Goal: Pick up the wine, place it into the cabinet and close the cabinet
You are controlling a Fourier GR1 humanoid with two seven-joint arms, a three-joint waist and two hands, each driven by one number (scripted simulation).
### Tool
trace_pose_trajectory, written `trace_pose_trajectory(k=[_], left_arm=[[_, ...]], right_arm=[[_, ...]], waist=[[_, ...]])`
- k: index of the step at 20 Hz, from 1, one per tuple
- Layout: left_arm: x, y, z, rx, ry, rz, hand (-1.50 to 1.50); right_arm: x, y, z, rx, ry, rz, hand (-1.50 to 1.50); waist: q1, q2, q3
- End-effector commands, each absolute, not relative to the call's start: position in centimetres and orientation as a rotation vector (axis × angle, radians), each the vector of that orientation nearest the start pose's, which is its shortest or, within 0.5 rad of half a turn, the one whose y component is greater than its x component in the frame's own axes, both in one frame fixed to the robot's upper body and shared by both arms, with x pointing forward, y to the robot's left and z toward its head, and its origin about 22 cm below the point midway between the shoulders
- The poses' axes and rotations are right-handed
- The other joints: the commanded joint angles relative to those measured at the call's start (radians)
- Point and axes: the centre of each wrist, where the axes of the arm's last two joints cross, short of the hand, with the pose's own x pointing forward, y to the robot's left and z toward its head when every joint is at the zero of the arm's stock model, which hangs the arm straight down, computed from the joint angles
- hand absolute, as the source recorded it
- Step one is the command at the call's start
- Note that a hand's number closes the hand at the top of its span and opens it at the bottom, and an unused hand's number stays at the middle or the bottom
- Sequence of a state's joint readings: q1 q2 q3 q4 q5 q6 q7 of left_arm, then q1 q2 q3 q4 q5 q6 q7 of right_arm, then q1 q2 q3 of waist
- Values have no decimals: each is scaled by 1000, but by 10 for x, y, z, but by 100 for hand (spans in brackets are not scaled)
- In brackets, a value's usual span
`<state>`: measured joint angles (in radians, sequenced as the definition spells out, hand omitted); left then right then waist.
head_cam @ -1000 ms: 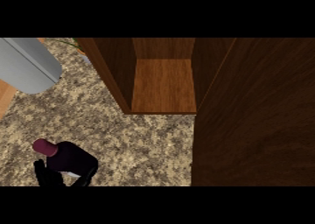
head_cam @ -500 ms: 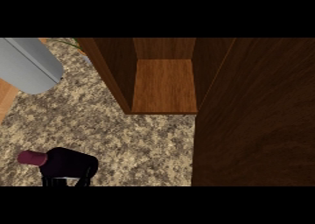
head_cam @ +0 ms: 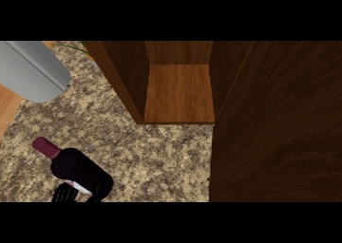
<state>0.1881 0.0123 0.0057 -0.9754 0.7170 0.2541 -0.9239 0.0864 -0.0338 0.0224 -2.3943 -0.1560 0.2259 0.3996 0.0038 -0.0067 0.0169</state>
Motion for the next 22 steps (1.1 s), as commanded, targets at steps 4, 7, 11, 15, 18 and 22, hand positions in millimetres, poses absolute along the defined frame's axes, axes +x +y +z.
trace_pose_trajectory(k=[4, 7, 11, 15, 18, 22], left_arm=[[145, 256, -174, 417, -1530, 791, 150], [137, 266, -167, 138, -1561, 538, 150], [118, 279, -161, -137, -1592, 295, 150], [118, 277, -164, -242, -1648, 293, 150], [142, 275, -162, -302, -1695, 292, 150], [138, 266, -140, -381, -1741, 264, 150]], right_arm=[[156, -238, 172, 184, -1902, 242, -150], [165, -239, 162, 195, -1921, 255, -150], [169, -237, 155, 219, -1907, 224, -150], [171, -239, 161, 173, -1907, 248, -150], [176, -235, 155, 188, -1906, 248, -150], [156, -234, 166, 219, -1895, 208, -150]], waist=[[-8, 7, -18], [-18, 10, -18], [-14, 9, -17], [-4, 7, -17], [-5, 8, -18], [-1, 4, -17]])
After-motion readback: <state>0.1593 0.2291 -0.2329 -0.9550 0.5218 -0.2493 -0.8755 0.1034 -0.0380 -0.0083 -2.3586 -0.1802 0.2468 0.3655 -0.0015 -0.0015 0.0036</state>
